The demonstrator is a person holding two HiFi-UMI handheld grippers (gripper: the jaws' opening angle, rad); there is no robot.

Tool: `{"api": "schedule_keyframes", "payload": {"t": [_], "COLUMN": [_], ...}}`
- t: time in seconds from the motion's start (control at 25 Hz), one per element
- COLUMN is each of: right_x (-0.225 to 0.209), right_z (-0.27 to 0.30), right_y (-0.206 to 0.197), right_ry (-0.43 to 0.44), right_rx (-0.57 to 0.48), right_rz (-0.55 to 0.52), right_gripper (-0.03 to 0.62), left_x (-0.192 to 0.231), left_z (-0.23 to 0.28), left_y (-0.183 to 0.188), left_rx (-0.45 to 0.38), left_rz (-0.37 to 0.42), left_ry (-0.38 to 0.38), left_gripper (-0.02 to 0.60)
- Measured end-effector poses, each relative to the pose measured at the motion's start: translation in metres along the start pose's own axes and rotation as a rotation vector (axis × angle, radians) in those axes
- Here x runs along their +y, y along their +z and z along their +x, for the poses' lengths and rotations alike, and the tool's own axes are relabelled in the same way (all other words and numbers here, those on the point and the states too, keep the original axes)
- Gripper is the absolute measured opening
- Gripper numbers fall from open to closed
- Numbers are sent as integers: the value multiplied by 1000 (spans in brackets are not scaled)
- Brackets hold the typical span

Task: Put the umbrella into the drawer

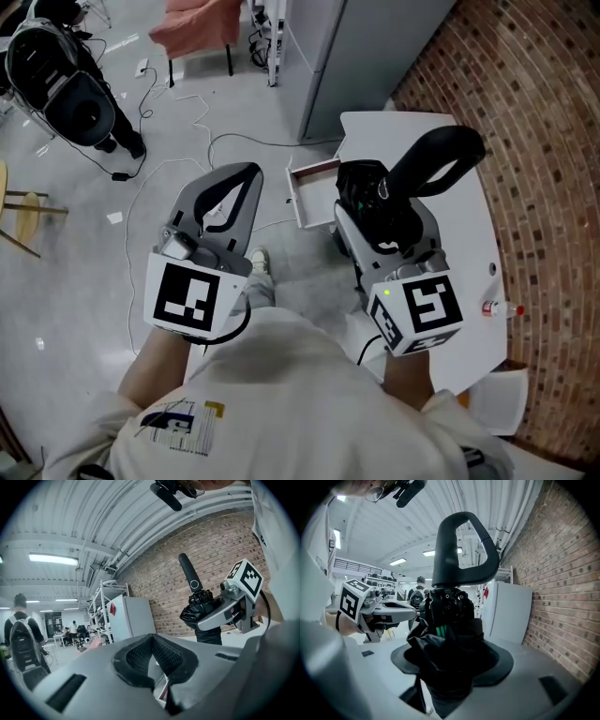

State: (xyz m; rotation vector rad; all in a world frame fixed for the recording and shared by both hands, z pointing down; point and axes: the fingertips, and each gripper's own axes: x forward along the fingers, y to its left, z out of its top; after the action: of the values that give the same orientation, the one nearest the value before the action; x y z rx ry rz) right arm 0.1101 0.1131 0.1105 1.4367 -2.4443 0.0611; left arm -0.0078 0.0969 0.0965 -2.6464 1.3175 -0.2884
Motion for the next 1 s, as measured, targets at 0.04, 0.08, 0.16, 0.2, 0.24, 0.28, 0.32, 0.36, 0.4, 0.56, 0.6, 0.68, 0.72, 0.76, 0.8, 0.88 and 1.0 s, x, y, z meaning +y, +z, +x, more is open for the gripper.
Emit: {"api": "schedule_keyframes", "payload": {"t": [0.04,0.08,0.16,0.2,0.24,0.28,0.32,0.36,0.4,0.56,0.6,0.68,0.72,0.76,0.8,0.88,1.0], "right_x": [-3,-6,-12,-15,-18,-22,-25,-29,-34,-49,-53,-60,-63,-66,-70,-77,-88], "right_z": [10,20,40,50,61,71,82,93,103,145,155,174,184,192,201,218,240], "right_y": [1,2,6,8,10,11,12,12,11,5,3,-2,-5,-9,-13,-23,-42], "right_ry": [-3,-8,-17,-20,-23,-26,-29,-35,-42,-59,-62,-64,-64,-64,-64,-58,-44], "right_rx": [9,19,31,34,37,43,53,67,83,135,144,165,176,188,201,232,282], "right_rz": [0,1,5,7,8,7,3,0,-2,6,7,4,1,-1,-3,-3,1], "right_gripper": [268,268,268,268,268,268,268,268,268,268,267,267,267,267,267,267,267], "left_x": [8,15,32,40,49,57,64,72,78,105,111,122,127,132,136,144,150], "left_z": [7,15,31,39,46,54,62,70,78,108,116,129,135,141,147,158,174], "left_y": [-3,-6,-10,-13,-15,-18,-21,-25,-28,-45,-49,-59,-65,-70,-76,-85,-101], "left_rx": [4,7,9,11,13,15,18,21,26,45,49,56,60,66,74,86,108], "left_rz": [-5,-9,-14,-16,-18,-20,-22,-26,-29,-47,-53,-65,-72,-82,-91,-98,-103], "left_ry": [-4,-8,-19,-24,-29,-33,-39,-44,-51,-75,-79,-86,-89,-90,-90,-89,-86], "left_gripper": [8,8,8,8,8,8,8,8,8,8,8,8,8,8,8,8,8]}}
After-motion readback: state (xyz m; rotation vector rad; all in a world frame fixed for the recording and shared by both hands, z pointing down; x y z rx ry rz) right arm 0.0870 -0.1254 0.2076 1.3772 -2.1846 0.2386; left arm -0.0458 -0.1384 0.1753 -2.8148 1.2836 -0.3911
